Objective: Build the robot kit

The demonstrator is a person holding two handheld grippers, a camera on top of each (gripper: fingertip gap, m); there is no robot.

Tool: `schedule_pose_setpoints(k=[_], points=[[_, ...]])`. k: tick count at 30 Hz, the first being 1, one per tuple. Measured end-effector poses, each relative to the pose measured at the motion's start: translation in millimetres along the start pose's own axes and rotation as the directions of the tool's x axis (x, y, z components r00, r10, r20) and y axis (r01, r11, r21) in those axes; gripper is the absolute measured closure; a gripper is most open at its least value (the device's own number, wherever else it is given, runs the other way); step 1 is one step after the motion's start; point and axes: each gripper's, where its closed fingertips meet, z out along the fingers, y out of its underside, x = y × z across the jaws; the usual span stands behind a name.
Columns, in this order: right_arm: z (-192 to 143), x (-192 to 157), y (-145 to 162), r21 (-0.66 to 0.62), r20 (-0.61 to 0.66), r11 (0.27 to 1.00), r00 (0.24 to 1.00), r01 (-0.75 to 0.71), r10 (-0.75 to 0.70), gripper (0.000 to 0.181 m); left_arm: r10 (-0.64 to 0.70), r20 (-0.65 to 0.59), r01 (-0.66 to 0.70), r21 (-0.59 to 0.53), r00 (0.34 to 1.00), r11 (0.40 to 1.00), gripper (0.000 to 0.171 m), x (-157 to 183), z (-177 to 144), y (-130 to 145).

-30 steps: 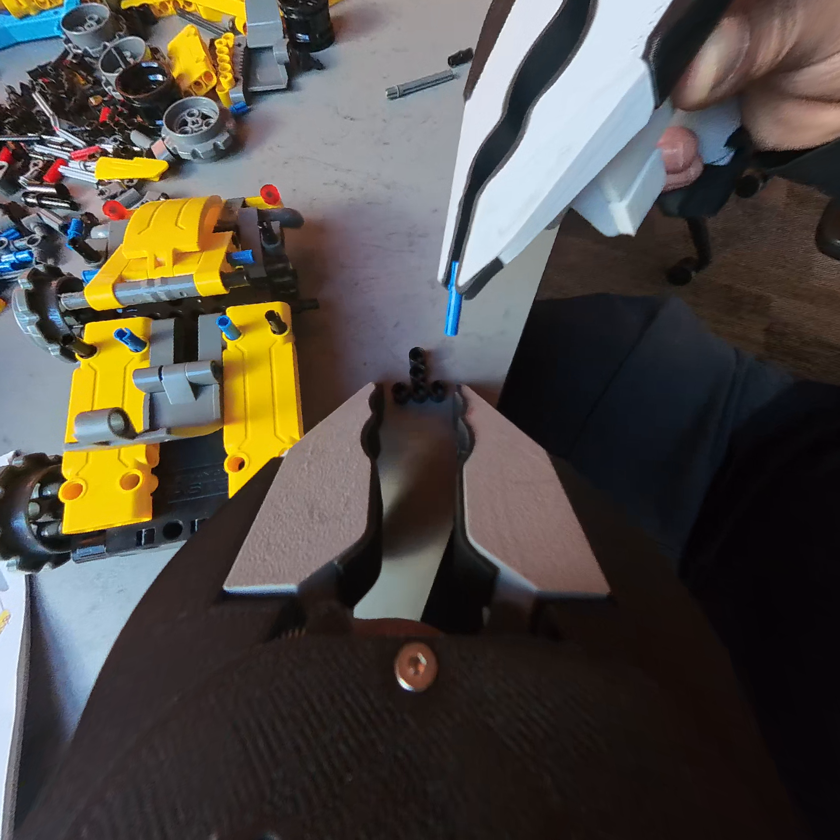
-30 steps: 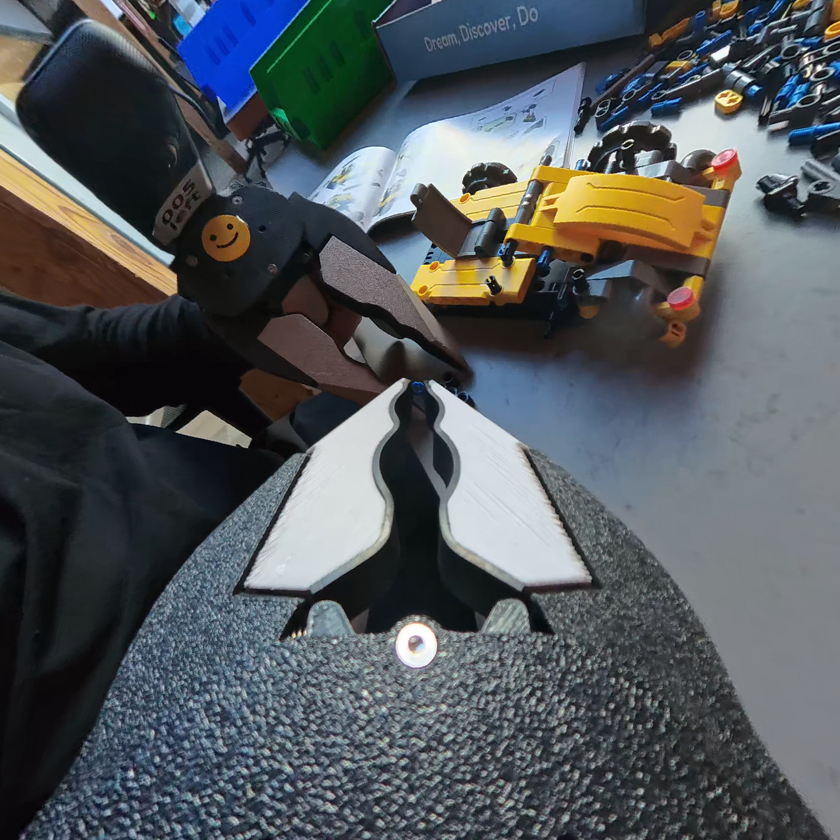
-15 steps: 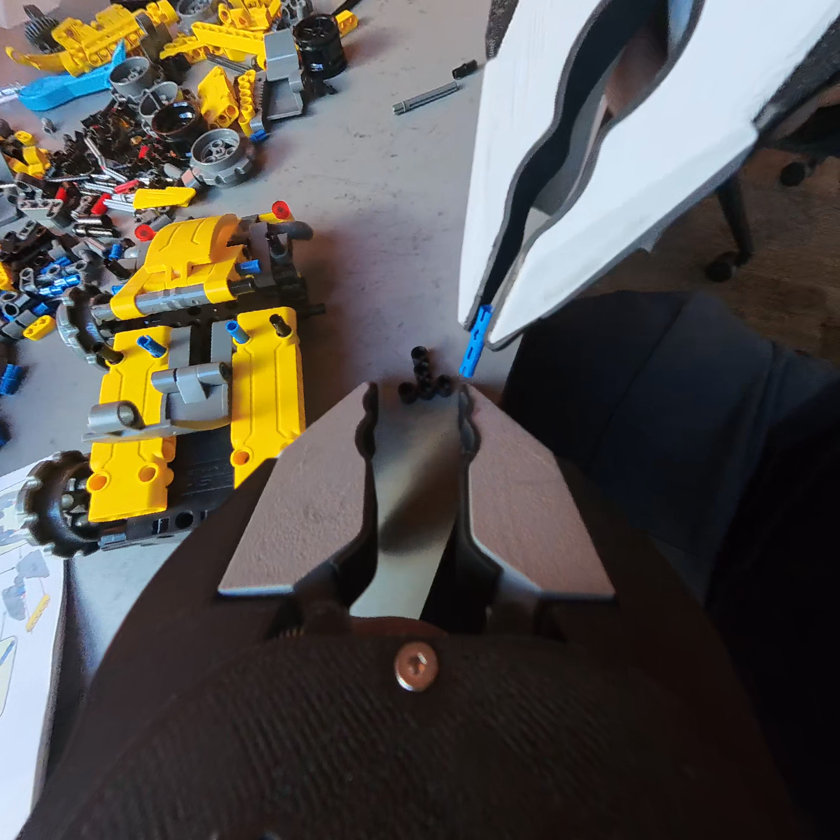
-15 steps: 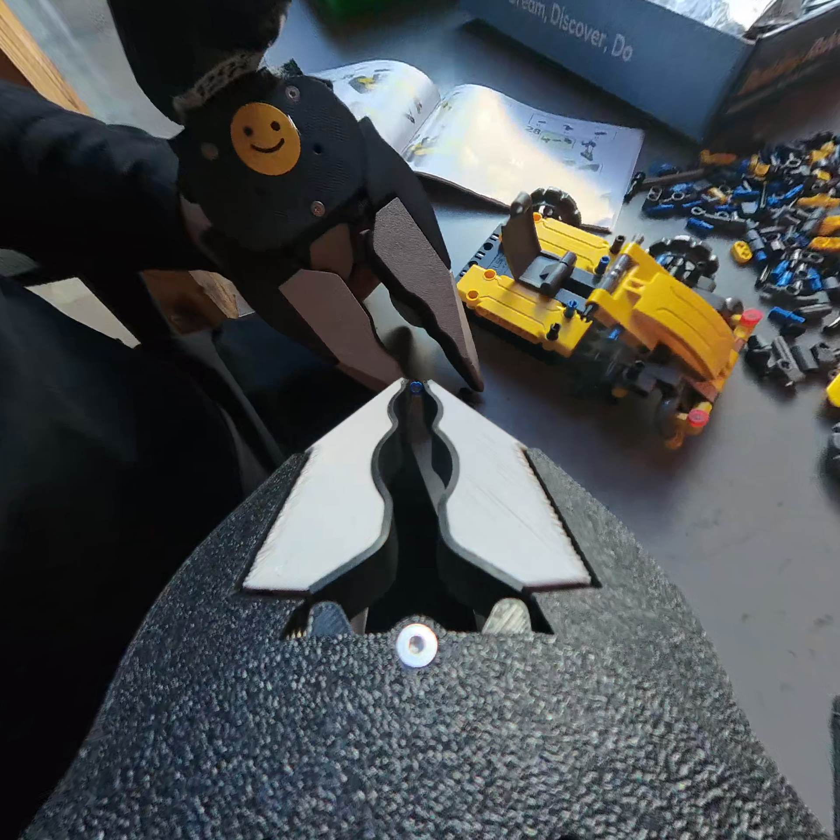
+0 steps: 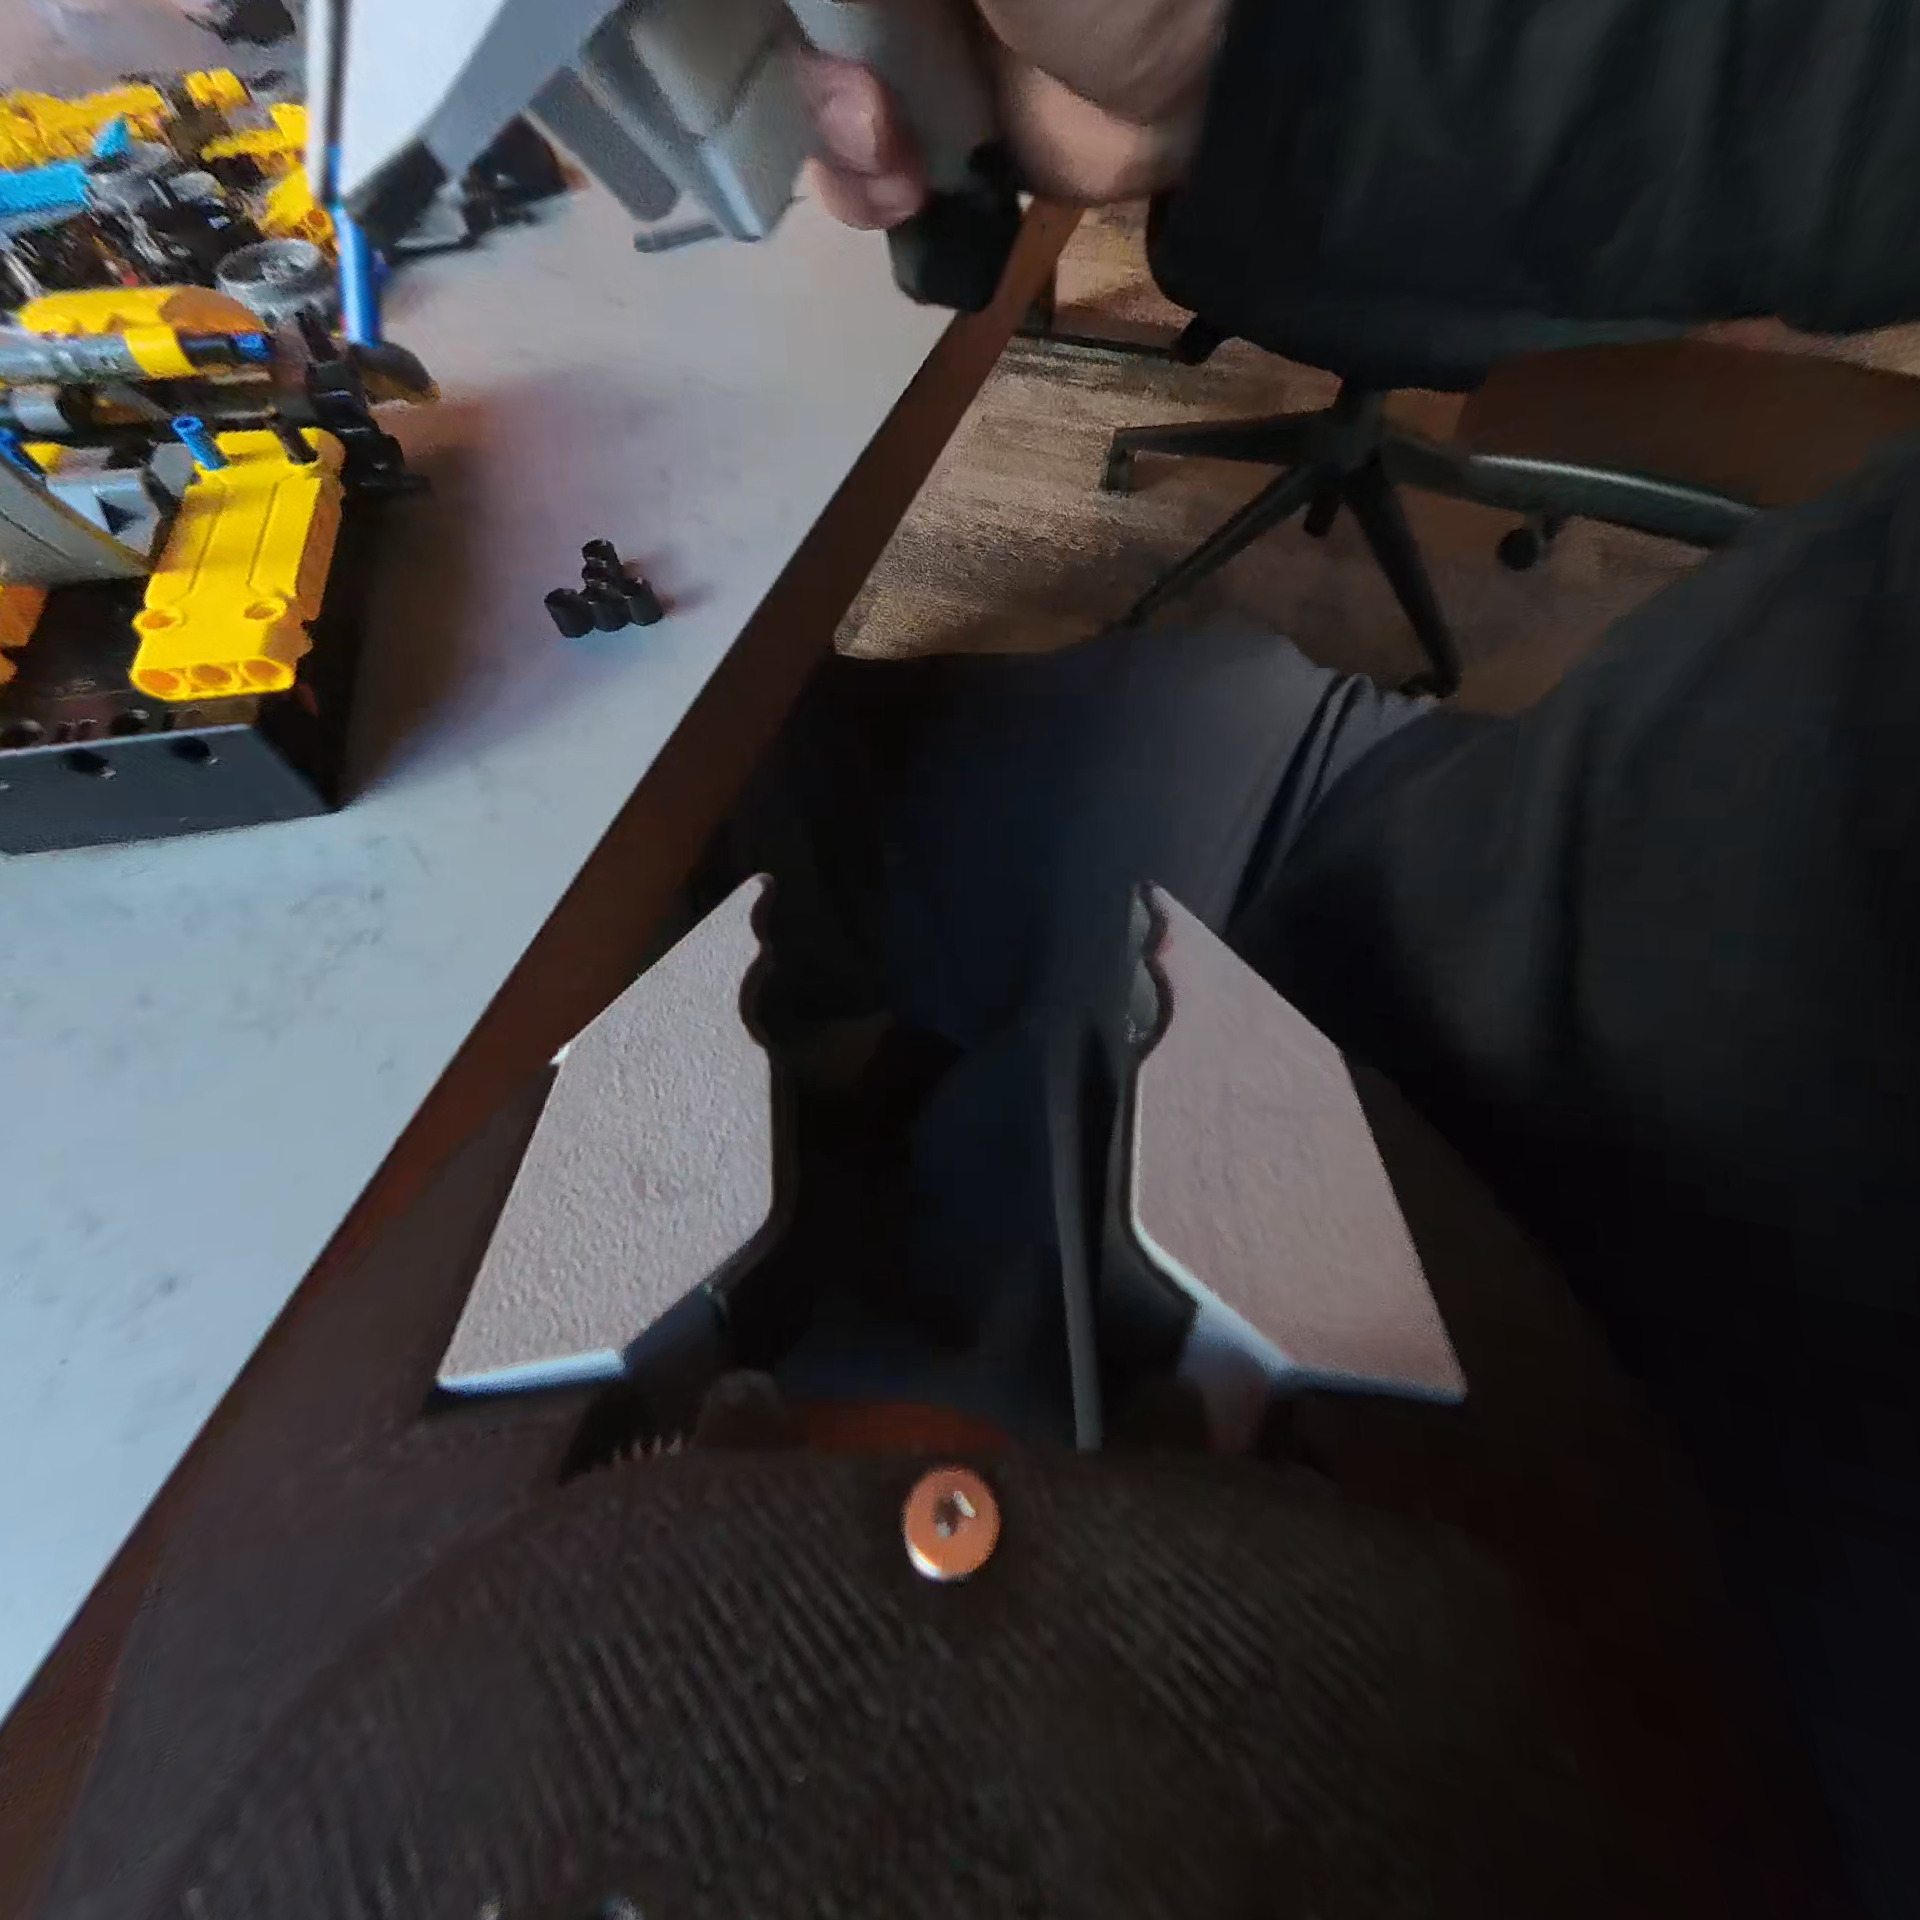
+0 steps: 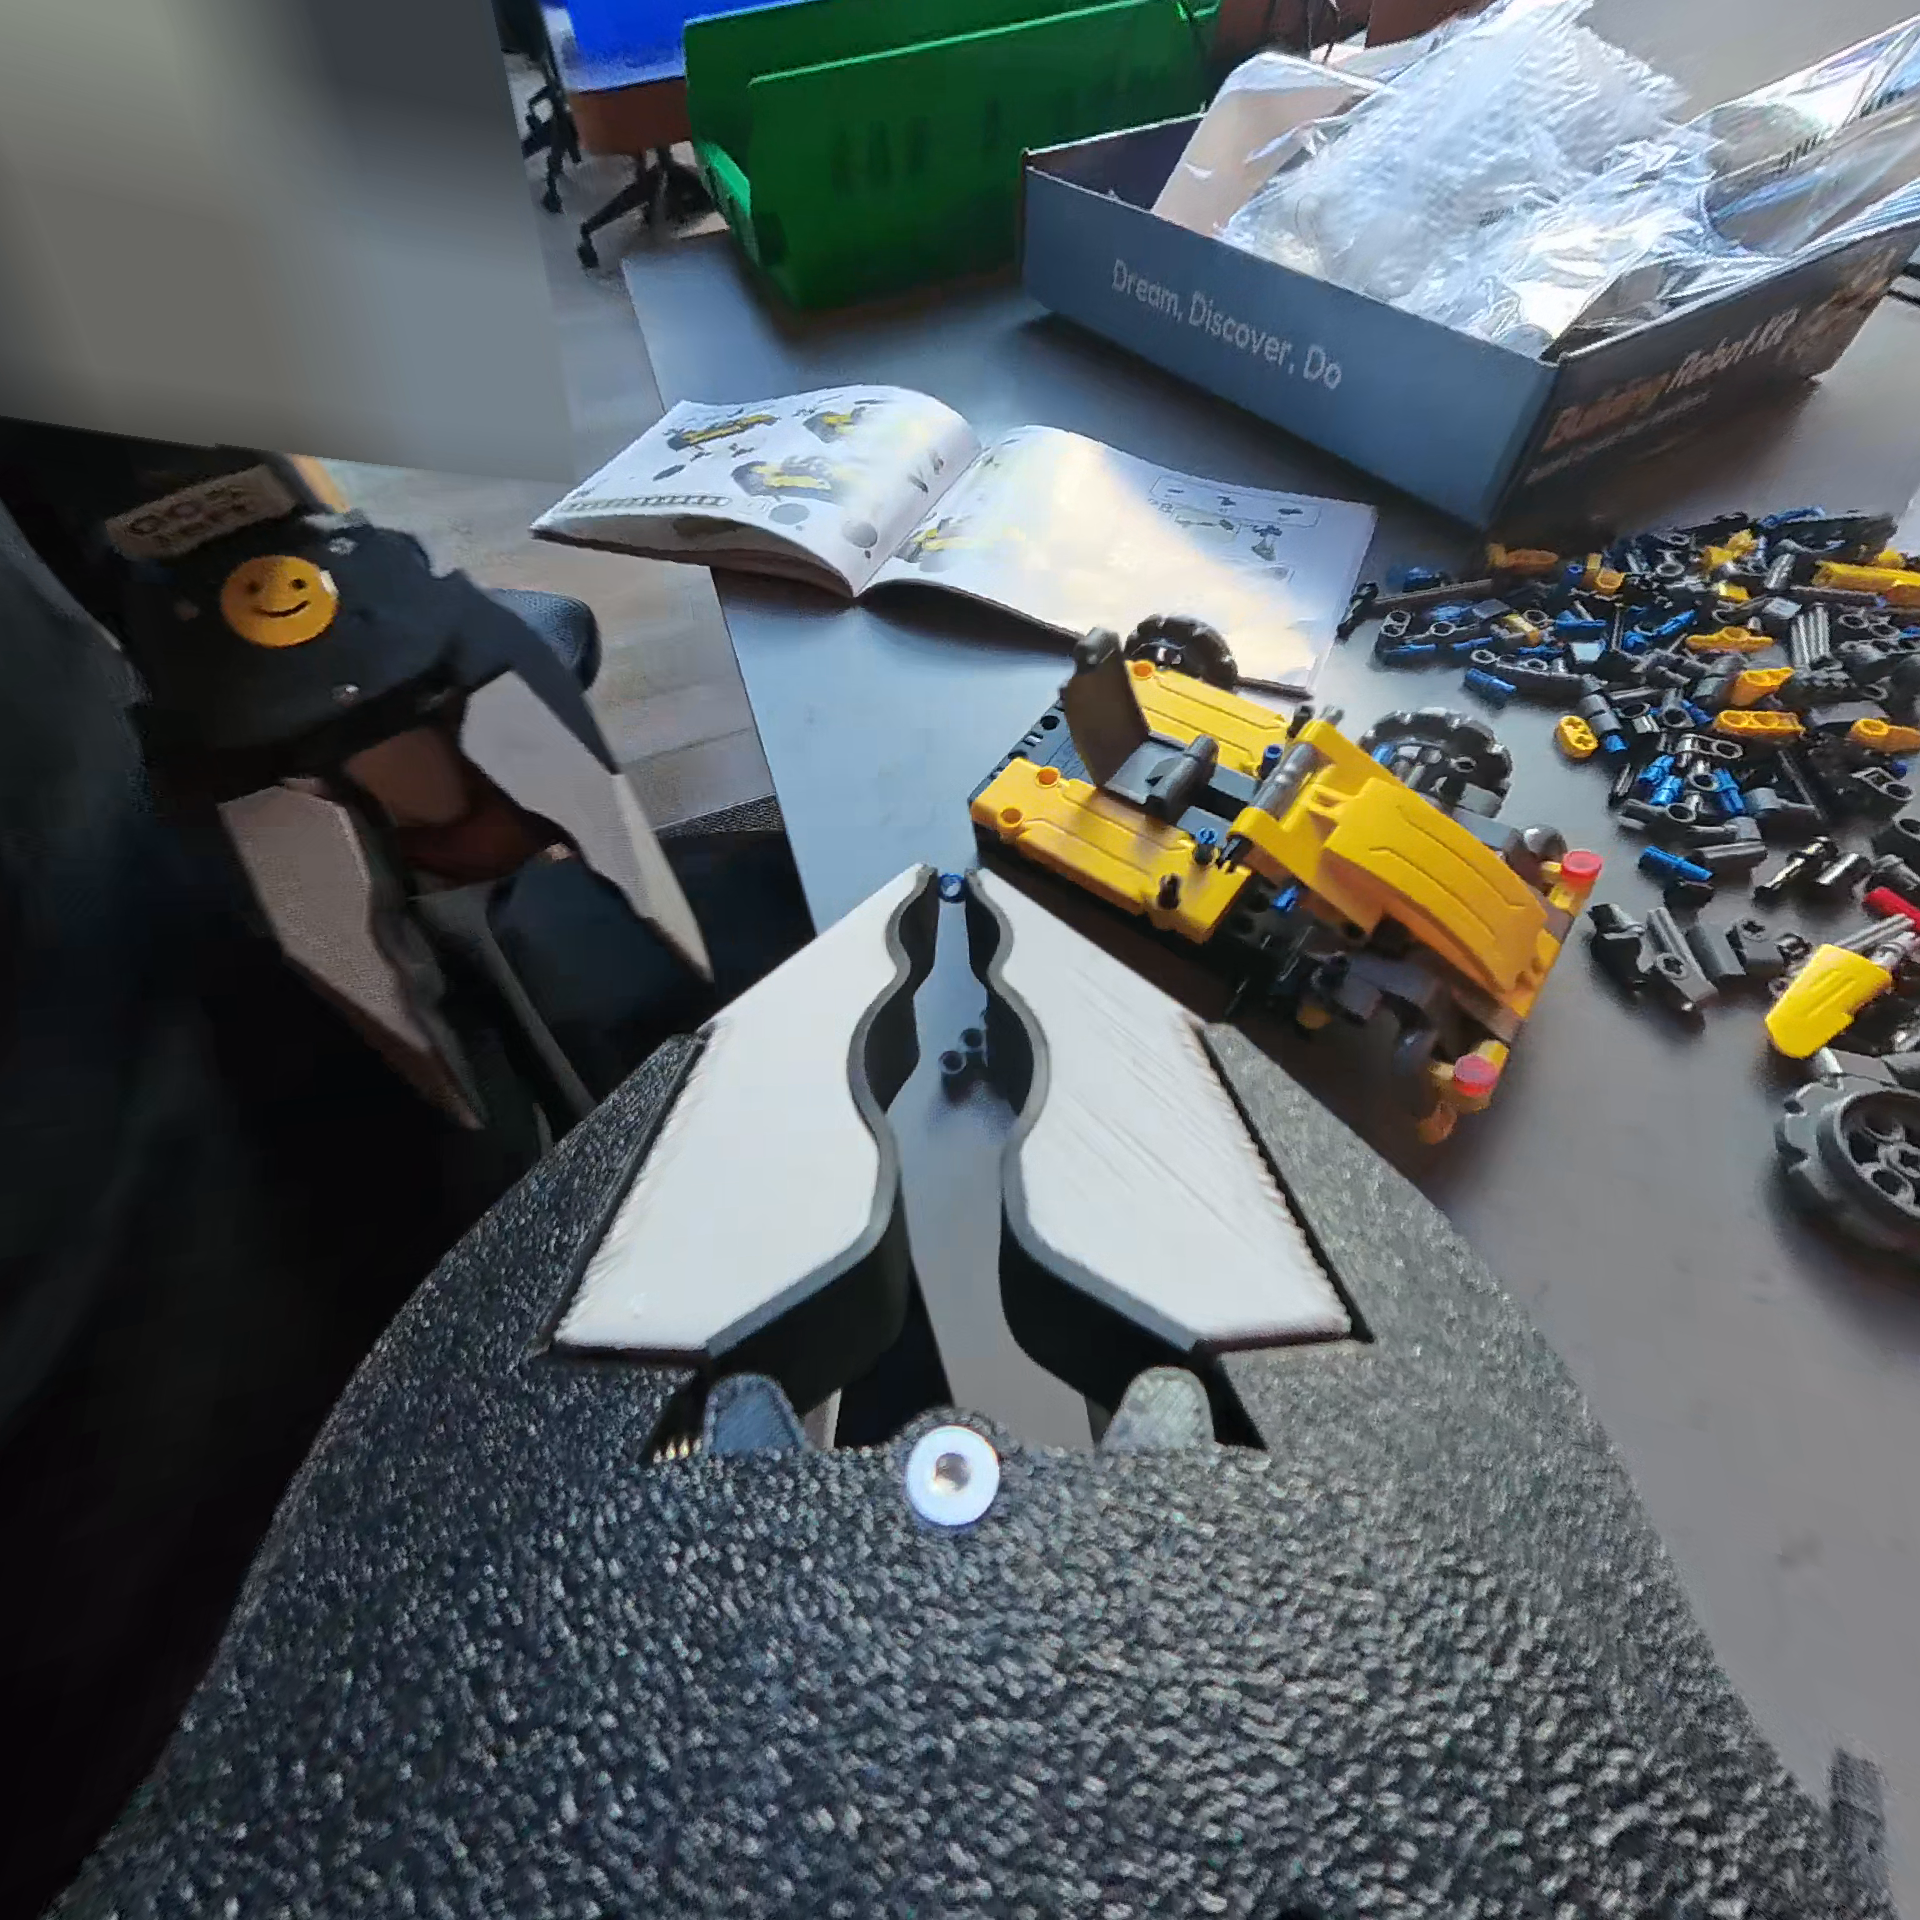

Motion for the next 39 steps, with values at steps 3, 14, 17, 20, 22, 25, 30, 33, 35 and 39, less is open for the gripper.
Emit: schedule_pose_setpoints(k=[3,14,17,20,22,25,30,33,35,39], points=[[14.3,6.7,-7.4,-0.016,0.008,1.0,1.0,-0.006,0.006,0.177,0.021,-0.012,-0.021,-0.011,1.0,1.0,0.109,-4.7,0.4,-2.1],[61.6,12.2,-12.6,-0.092,0.042,0.995,0.998,-0.049,0.053,0.176,-0.05,-0.023,0.05,-0.018,0.998,0.999,0.105,-24.3,-10.5,-8.5],[63.6,11.7,-14.8,-0.103,0.04,0.993,0.998,-0.052,0.056,0.176,-0.074,-0.003,0.074,-0.028,0.997,0.997,0.102,-31.2,-16.3,-9.3],[64.4,11.8,-15.1,-0.118,0.036,0.991,0.997,-0.056,0.061,0.176,-0.095,-0.032,0.094,-0.036,0.995,0.995,0.099,-27.2,-16.7,-10.0],[66.0,11.8,-16.1,-0.122,0.04,0.991,0.997,-0.059,0.065,0.176,-0.081,-0.04,0.079,-0.046,0.996,0.996,0.097,-23.3,-16.2,-7.9],[69.5,9.6,-17.8,-0.125,0.054,0.99,0.996,-0.061,0.069,0.176,-0.066,-0.04,0.064,-0.044,0.997,0.997,0.095,-21.8,-16.7,-8.0],[68.3,2.5,0.2,-0.26,0.07,0.965,0.996,-0.026,0.046,0.177,-0.072,-0.043,0.07,-0.045,0.997,0.997,0.095,-24.3,-18.0,-9.1],[61.9,-0.2,6.1,-0.31,0.065,0.951,0.997,-0.02,0.042,0.176,-0.074,-0.048,0.072,-0.042,0.996,0.996,0.095,-23.5,-18.4,-10.2],[56.3,-1.8,12.3,-0.342,0.062,0.94,0.997,-0.011,0.034,0.177,-0.075,-0.044,0.073,-0.044,0.996,0.996,0.093,-23.6,-18.1,-9.6],[45.1,7.0,20.8,-0.349,0.011,0.935,0.998,-0.06,0.068,0.177,-0.077,-0.042,0.074,-0.05,0.996,0.996,0.091,-22.8,-17.4,-8.6]])
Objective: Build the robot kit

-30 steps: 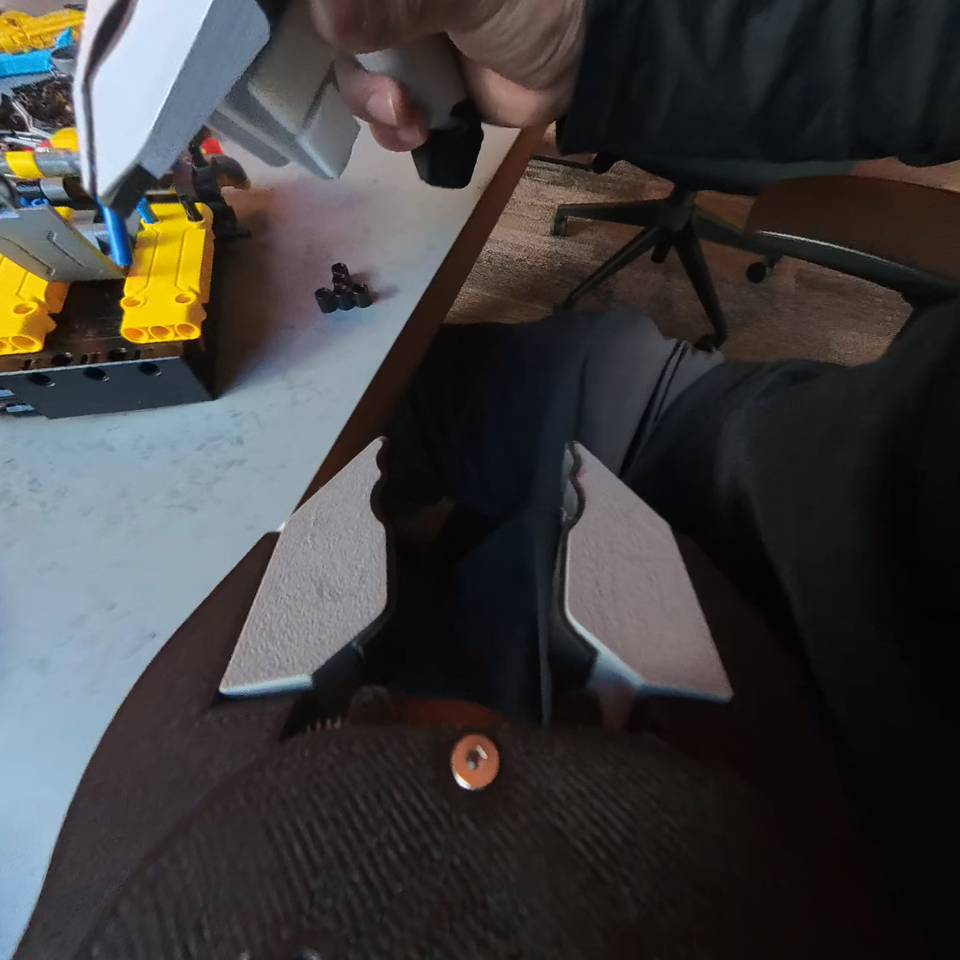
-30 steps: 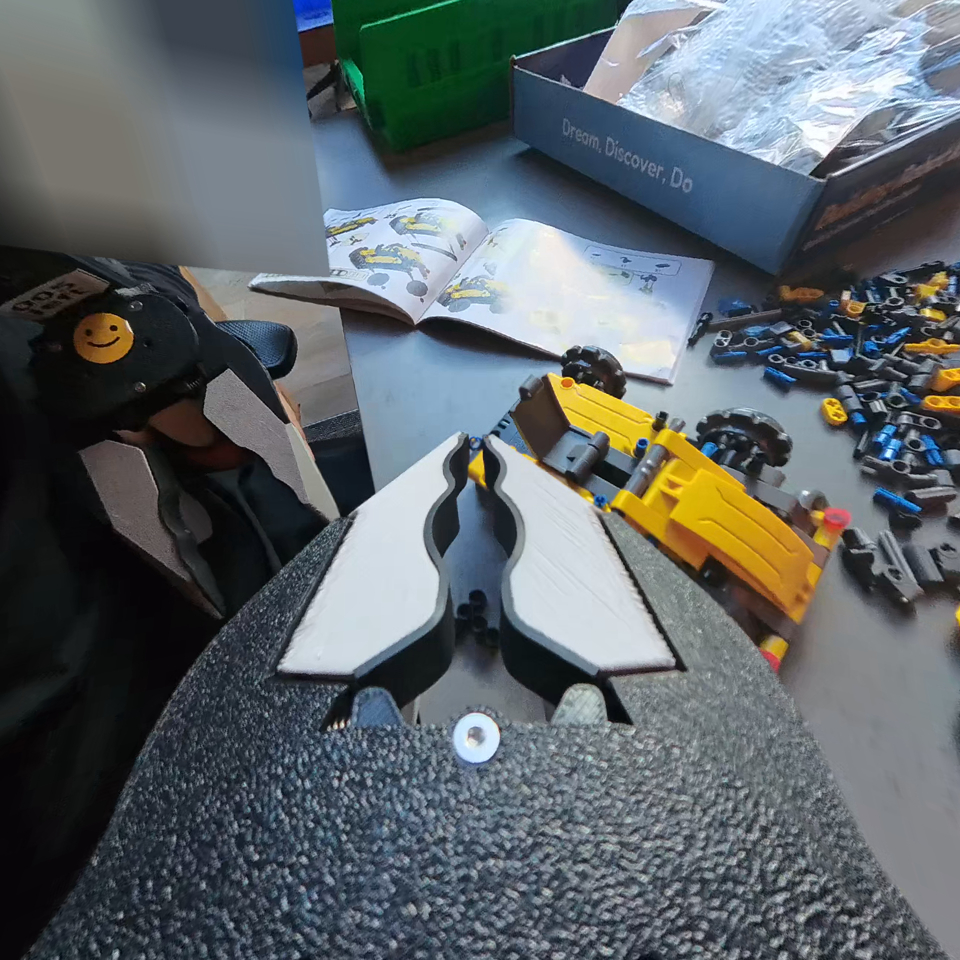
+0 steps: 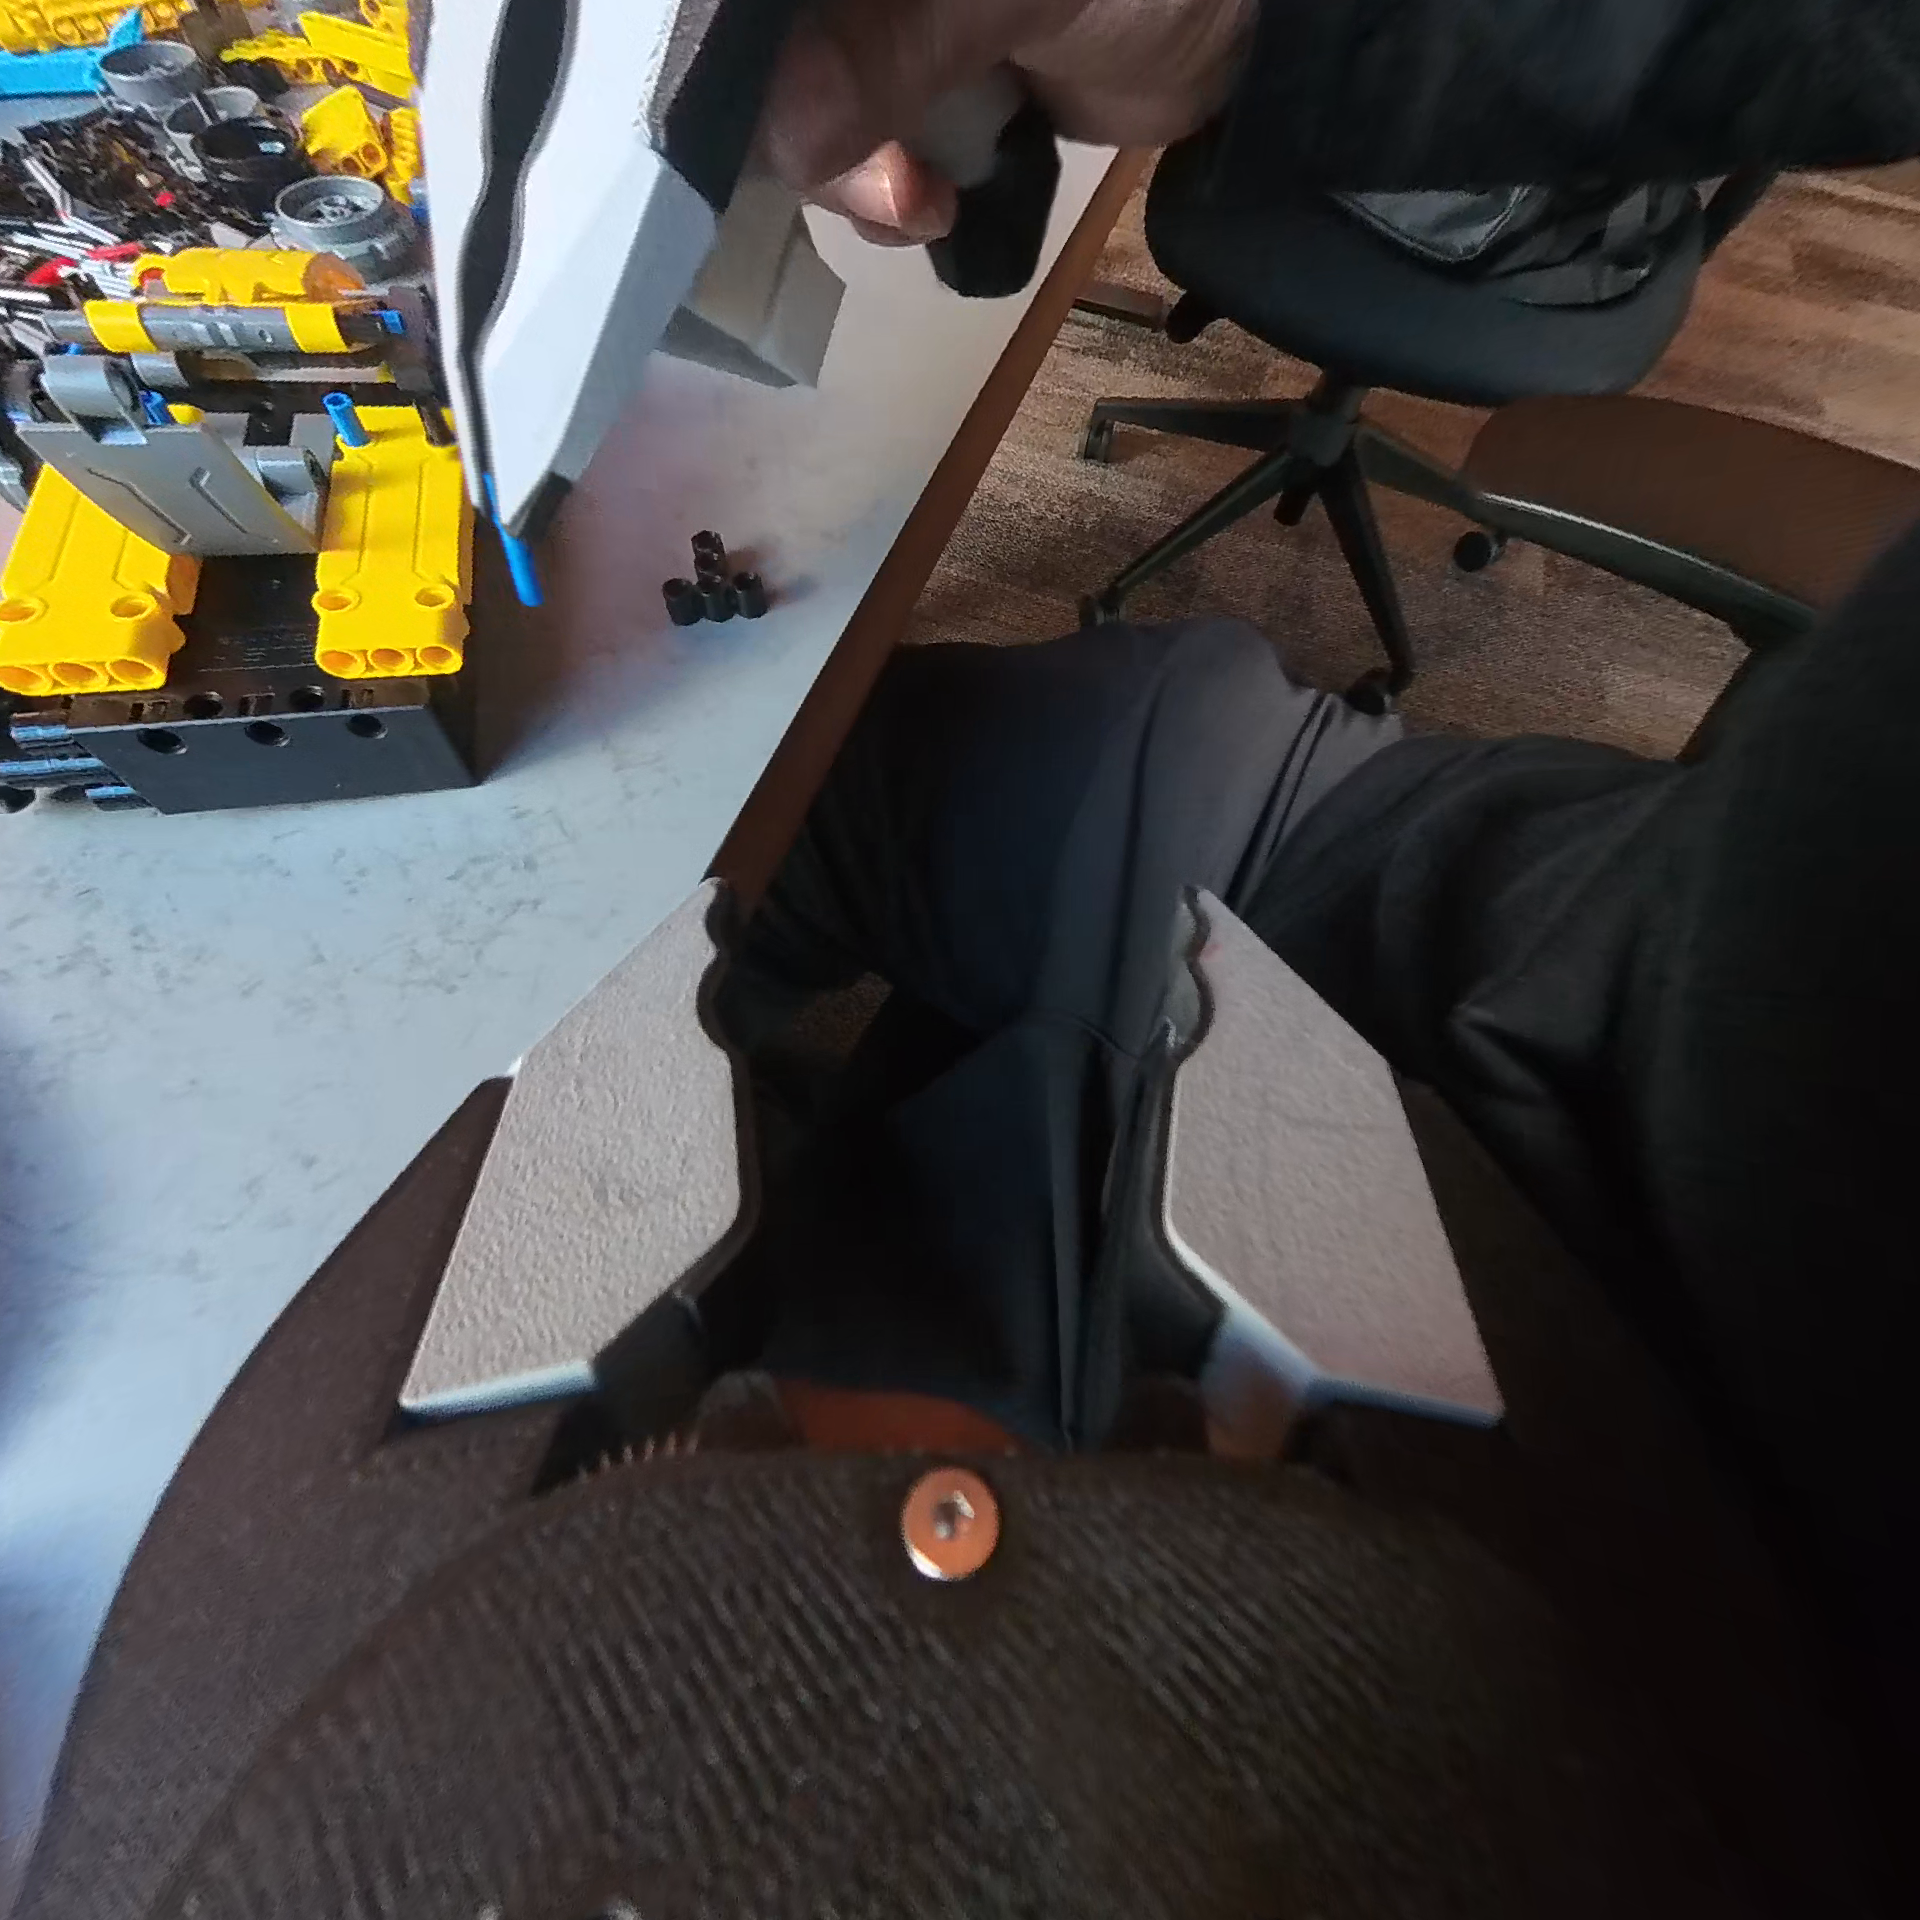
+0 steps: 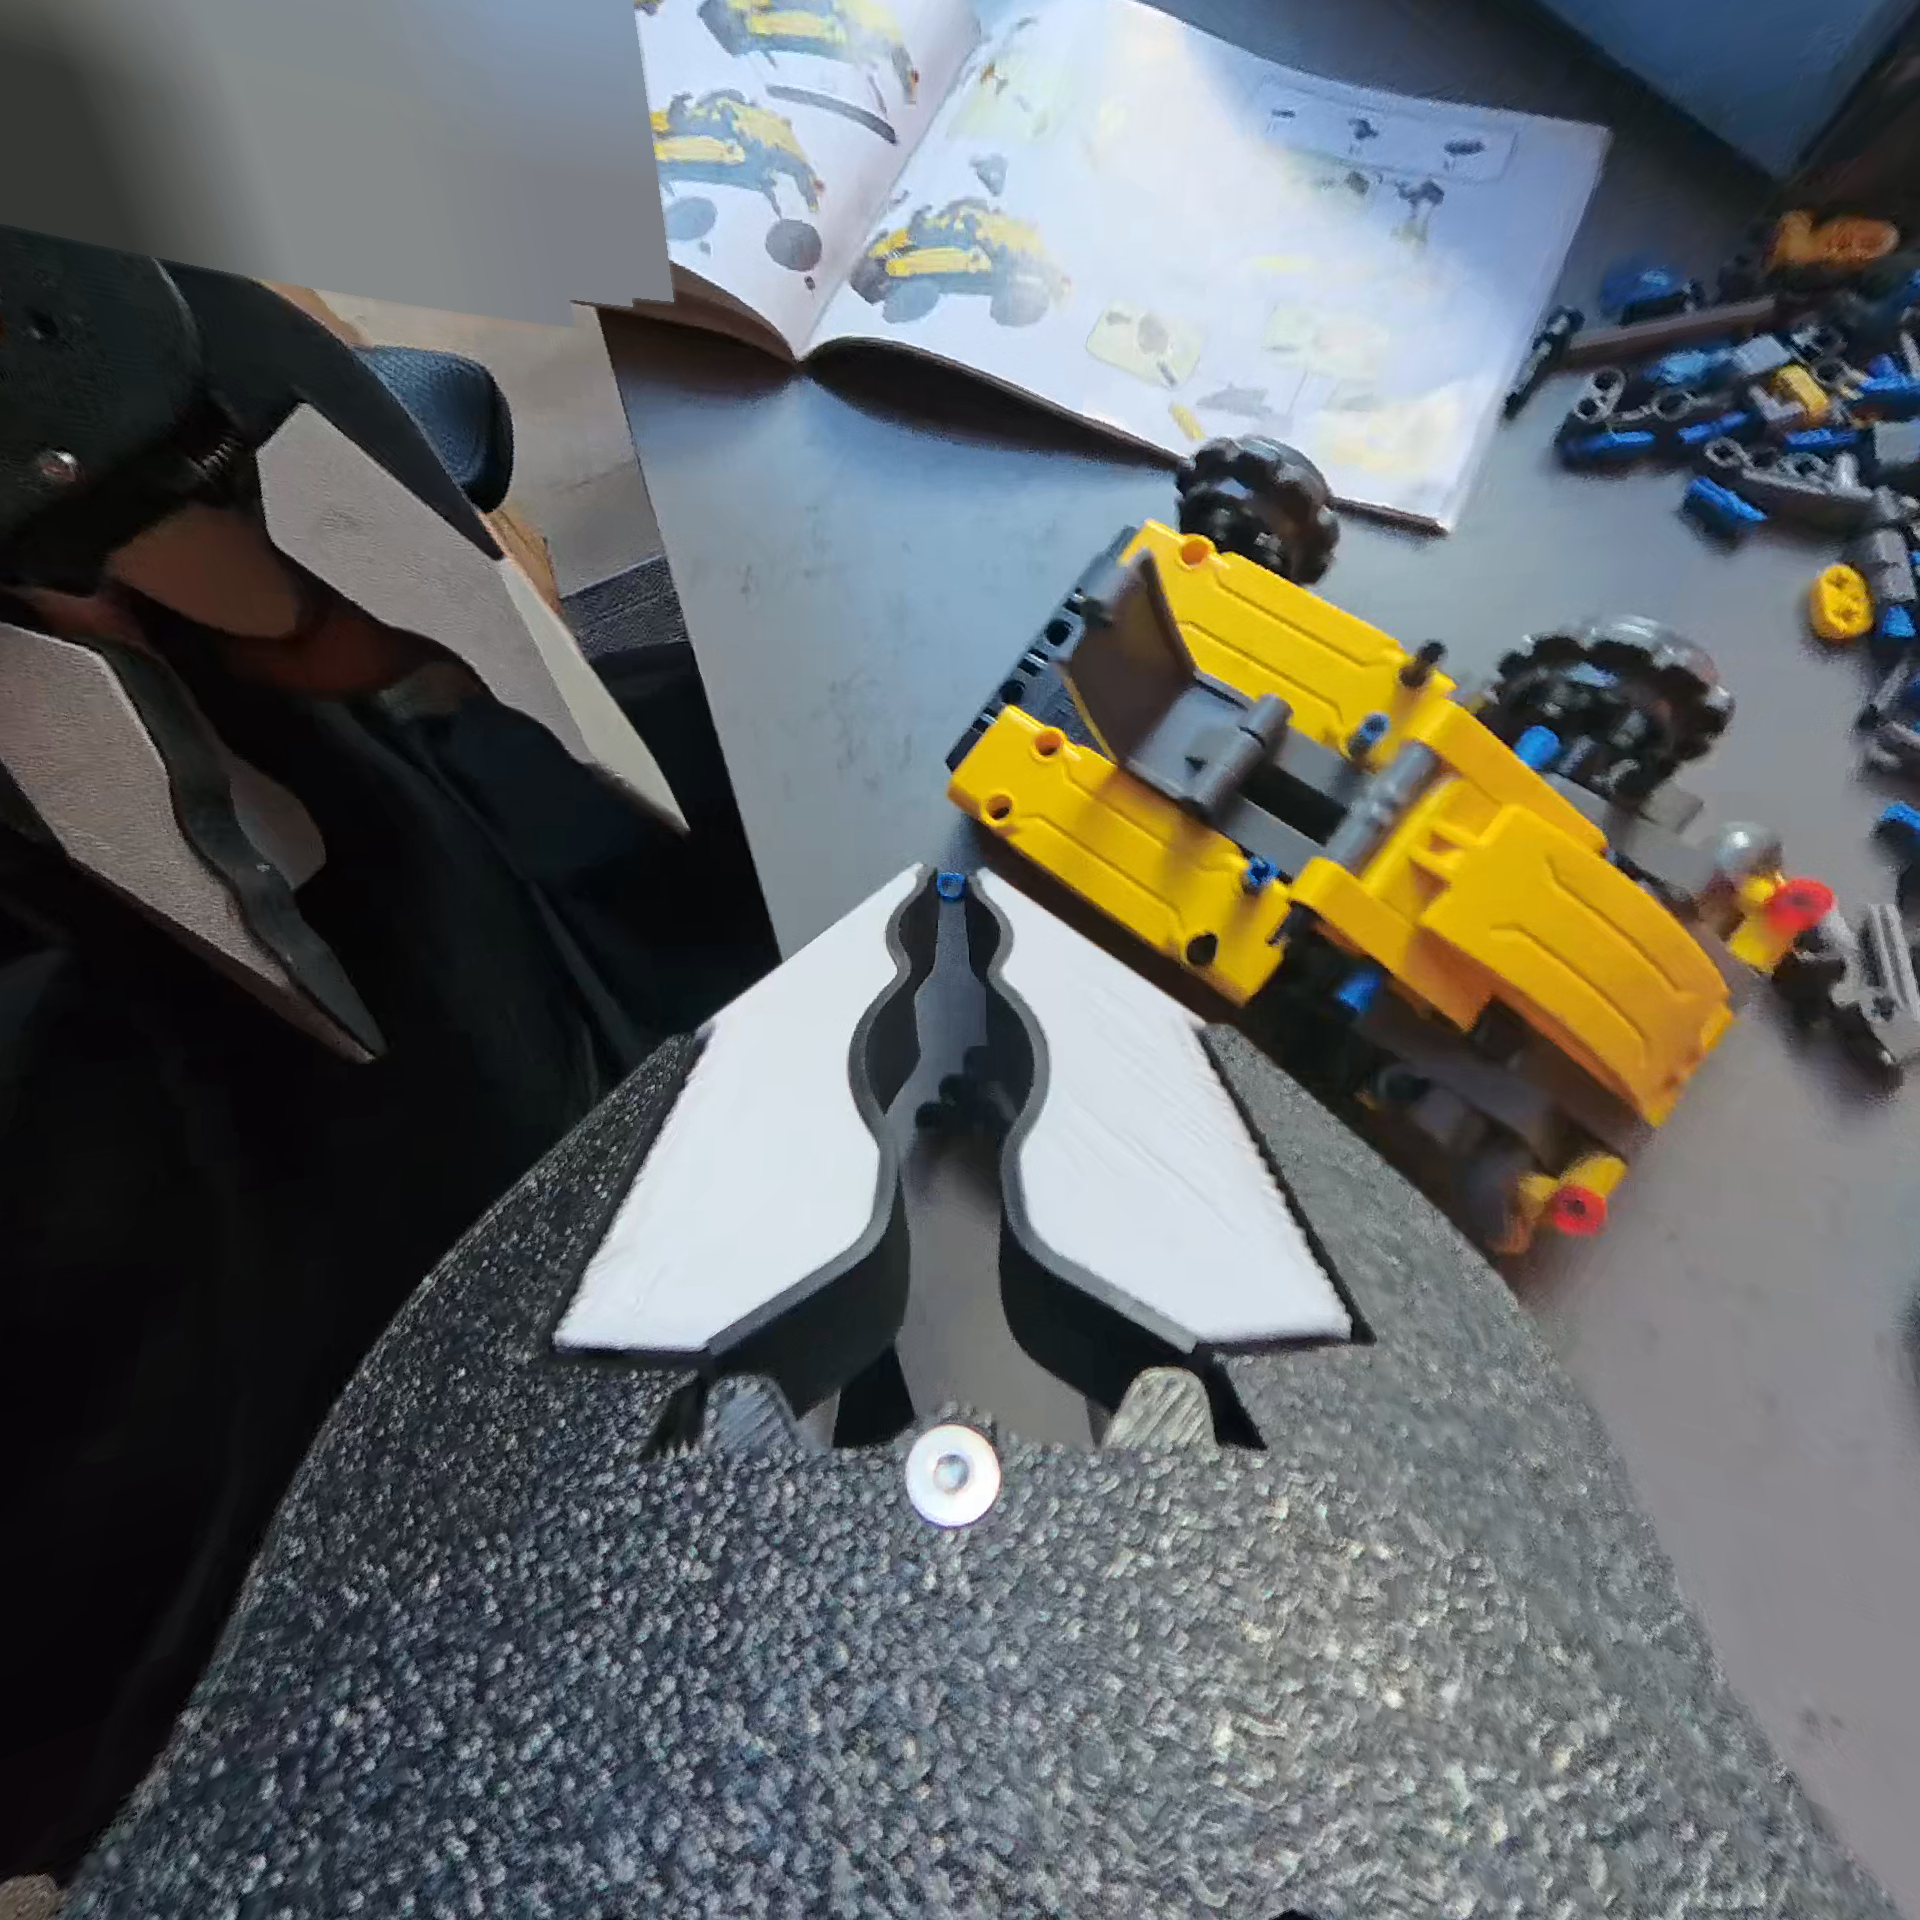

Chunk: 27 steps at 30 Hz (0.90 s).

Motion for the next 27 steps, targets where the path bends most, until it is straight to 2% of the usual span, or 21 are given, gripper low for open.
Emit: schedule_pose_setpoints(k=[27], points=[[7.0,-6.6,-2.1,0.005,0.027,1.0,1.0,0.007,-0.007,0.176,-0.005,0.005,0.005,-0.004,1.0,1.0,0.09,-1.8,-0.4,0.7]])
